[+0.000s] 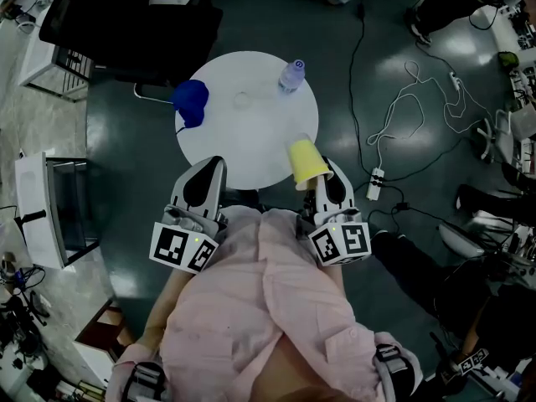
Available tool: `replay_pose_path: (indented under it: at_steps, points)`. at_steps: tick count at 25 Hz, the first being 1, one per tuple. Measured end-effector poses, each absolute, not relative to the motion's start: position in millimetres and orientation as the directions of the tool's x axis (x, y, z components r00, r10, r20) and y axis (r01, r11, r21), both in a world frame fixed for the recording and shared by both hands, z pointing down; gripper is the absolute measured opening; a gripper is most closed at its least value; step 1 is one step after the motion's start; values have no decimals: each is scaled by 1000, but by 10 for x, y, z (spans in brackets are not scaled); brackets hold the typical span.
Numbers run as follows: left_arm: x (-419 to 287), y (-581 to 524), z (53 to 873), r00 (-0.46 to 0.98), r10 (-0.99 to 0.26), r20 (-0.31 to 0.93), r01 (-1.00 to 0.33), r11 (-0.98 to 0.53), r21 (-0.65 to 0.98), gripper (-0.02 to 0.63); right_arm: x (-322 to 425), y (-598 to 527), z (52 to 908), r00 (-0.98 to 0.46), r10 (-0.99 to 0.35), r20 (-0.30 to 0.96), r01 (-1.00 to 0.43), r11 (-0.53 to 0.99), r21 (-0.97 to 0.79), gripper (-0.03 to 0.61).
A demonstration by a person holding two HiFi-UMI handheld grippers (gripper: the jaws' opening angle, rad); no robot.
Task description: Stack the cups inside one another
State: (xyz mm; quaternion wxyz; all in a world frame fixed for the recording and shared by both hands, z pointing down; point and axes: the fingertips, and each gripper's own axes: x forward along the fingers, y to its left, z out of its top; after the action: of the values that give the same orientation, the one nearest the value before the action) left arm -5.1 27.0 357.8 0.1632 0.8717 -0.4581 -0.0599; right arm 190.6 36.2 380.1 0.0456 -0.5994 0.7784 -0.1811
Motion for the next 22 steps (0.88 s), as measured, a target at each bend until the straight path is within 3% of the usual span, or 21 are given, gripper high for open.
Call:
replay_pose_path:
  at_steps: [22]
  points:
    - [-59,316,3583,571,-820,41,-778,-525,345,18,1918,410,3805,-276,-950,144,-915,214,-341,38]
